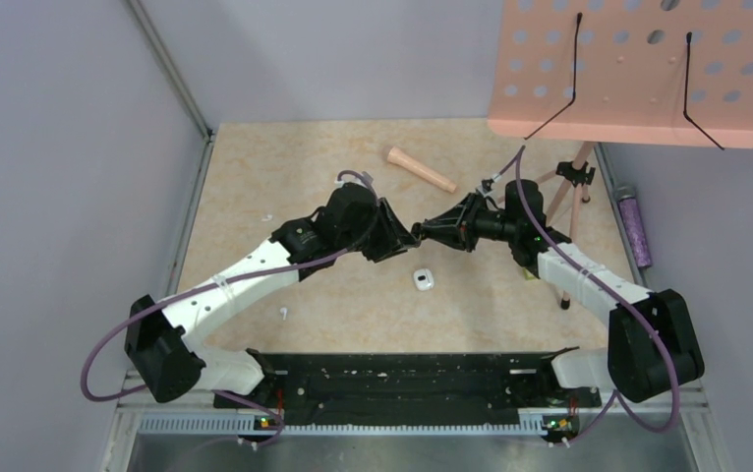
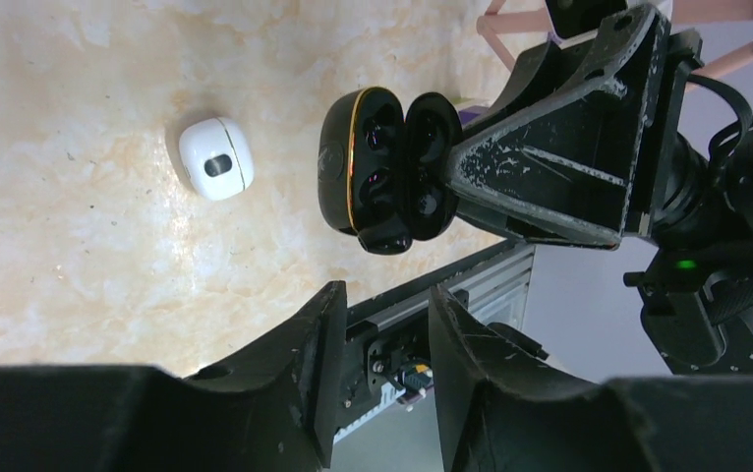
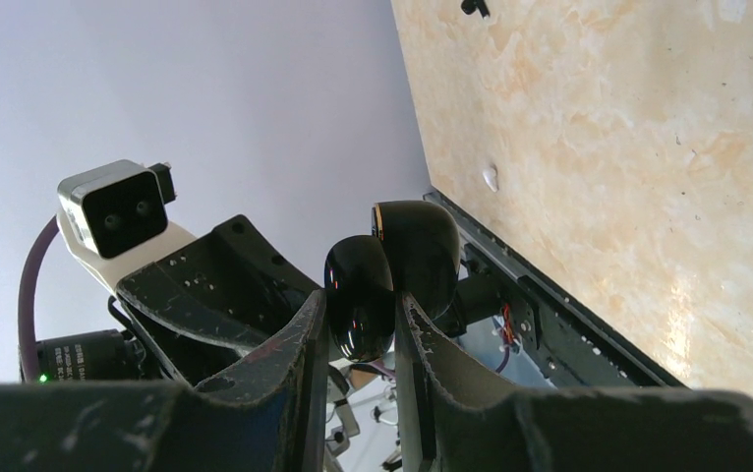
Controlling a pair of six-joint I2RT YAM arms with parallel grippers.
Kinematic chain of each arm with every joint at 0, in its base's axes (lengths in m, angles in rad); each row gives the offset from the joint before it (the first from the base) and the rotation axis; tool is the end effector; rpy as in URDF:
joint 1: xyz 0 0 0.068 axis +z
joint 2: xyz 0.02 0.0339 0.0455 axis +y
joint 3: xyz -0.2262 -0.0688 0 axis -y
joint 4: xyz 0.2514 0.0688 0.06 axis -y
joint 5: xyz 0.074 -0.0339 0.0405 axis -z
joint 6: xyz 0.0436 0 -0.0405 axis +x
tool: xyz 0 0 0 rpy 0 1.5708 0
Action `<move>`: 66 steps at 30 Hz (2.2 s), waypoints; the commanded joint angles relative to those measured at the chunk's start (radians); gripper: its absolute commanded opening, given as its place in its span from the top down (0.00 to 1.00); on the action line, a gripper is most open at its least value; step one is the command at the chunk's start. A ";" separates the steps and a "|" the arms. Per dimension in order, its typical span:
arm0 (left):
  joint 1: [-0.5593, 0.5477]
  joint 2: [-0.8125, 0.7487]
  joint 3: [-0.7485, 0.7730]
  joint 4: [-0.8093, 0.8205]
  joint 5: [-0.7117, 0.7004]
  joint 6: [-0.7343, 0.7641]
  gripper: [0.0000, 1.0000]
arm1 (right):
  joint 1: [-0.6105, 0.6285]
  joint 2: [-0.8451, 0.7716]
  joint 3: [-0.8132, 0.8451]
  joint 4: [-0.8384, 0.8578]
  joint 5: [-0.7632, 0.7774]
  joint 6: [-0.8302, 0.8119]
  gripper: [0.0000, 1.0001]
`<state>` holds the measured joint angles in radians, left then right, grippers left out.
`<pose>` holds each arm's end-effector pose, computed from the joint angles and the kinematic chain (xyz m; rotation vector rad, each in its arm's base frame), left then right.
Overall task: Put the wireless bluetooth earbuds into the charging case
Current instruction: Adjust the right earbud in the right side groove of the charging case.
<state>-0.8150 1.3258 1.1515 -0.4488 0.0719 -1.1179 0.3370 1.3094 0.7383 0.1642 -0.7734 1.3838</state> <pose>0.2162 -0.2340 0.2799 -0.3240 2.4217 -1.0808 0.2750 0.1286 0.2050 0.6149 2.2964 1.7552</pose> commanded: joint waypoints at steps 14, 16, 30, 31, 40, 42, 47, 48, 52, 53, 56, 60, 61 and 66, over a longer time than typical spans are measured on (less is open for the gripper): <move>-0.004 -0.018 0.003 0.065 -0.100 -0.037 0.62 | -0.006 -0.042 -0.008 0.063 -0.008 0.022 1.00; -0.004 -0.018 0.004 0.063 -0.106 -0.029 0.62 | -0.006 -0.042 -0.010 0.064 -0.009 0.023 1.00; -0.005 0.008 0.032 0.052 -0.096 -0.005 0.68 | -0.006 -0.043 -0.002 0.070 -0.014 0.033 1.00; -0.004 0.010 0.034 0.052 -0.096 -0.004 0.68 | -0.006 -0.045 -0.001 0.069 -0.015 0.034 1.00; -0.004 0.015 0.057 0.040 -0.107 0.019 0.69 | -0.007 -0.048 0.003 0.063 -0.015 0.031 1.00; -0.004 0.020 0.064 0.035 -0.106 0.025 0.70 | -0.006 -0.048 0.003 0.064 -0.014 0.031 1.00; -0.004 0.034 0.078 0.023 -0.101 0.037 0.71 | -0.006 -0.050 0.004 0.067 -0.016 0.035 1.00; -0.005 0.036 0.079 0.020 -0.098 0.039 0.71 | -0.006 -0.050 0.004 0.069 -0.016 0.035 1.00; -0.004 0.042 0.084 0.012 -0.101 0.044 0.72 | -0.006 -0.051 0.004 0.072 -0.017 0.037 1.00; -0.004 0.042 0.085 0.010 -0.104 0.045 0.72 | -0.006 -0.052 0.003 0.072 -0.016 0.036 1.00; -0.004 0.041 0.089 0.006 -0.111 0.054 0.75 | -0.006 -0.052 0.000 0.073 -0.019 0.034 1.00; -0.004 0.048 0.107 -0.011 -0.110 0.075 0.76 | -0.006 -0.051 -0.002 0.074 -0.025 0.030 1.00; -0.004 0.052 0.113 -0.015 -0.107 0.083 0.76 | -0.006 -0.053 -0.002 0.074 -0.026 0.028 1.00; -0.004 0.069 0.136 -0.031 -0.084 0.110 0.79 | -0.006 -0.053 -0.001 0.065 -0.038 0.013 1.00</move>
<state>-0.8150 1.3758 1.2427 -0.4728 -0.0143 -1.0409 0.3370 1.2938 0.7326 0.1932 -0.7685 1.4071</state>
